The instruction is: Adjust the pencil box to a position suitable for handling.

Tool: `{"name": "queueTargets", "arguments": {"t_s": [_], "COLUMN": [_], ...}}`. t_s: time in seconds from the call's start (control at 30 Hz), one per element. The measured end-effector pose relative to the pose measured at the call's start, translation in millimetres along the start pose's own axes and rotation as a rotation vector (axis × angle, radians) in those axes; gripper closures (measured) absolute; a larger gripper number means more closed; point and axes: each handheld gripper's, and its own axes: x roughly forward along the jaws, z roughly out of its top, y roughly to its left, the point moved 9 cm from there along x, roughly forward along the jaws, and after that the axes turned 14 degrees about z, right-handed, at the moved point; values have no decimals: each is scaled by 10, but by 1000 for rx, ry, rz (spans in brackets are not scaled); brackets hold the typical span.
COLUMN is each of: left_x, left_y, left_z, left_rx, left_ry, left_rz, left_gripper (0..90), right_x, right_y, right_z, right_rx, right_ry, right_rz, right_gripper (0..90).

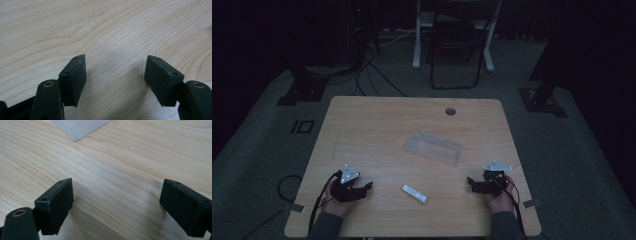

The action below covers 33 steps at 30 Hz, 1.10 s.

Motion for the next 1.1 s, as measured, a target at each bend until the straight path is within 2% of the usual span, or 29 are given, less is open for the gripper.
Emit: {"name": "queueTargets", "arguments": {"t_s": [0.17, 0.23, 0.27, 0.33, 0.37, 0.57, 0.73, 0.97, 1.1], "left_x": [3, 3, 3, 3, 4, 4, 4, 4, 6], "left_y": [5, 11, 14, 14, 23, 24, 24, 24, 24], "left_z": [2, 0, -1, -1, -2, -2, -2, -2, 0], "left_rx": [9, 14, 19, 19, 19, 20, 19, 20, 18], "left_ry": [-3, -5, -6, -6, -7, -7, -7, -7, -7], "left_rz": [-12, -19, -25, -25, -27, -26, -26, -27, -24], "left_gripper": [340, 340, 340, 340, 340, 339, 339, 339, 338], "right_x": [17, 9, -1, -6, 1, 27, 61, 143, 210], "right_y": [-3, 9, 26, 49, 96, 206, 233, 208, 195], "right_z": [18, 26, 33, 45, 95, 308, 422, 579, 668], "right_rx": [13, 25, 31, 36, 22, 25, 42, 51, 73], "right_ry": [-4, -2, 5, 11, 7, -35, -52, -56, -54], "right_rz": [-15, -26, -31, -34, -51, -41, -31, -43, -26], "right_gripper": [122, 195, 262, 262, 354, 457, 500, 538, 554]}}
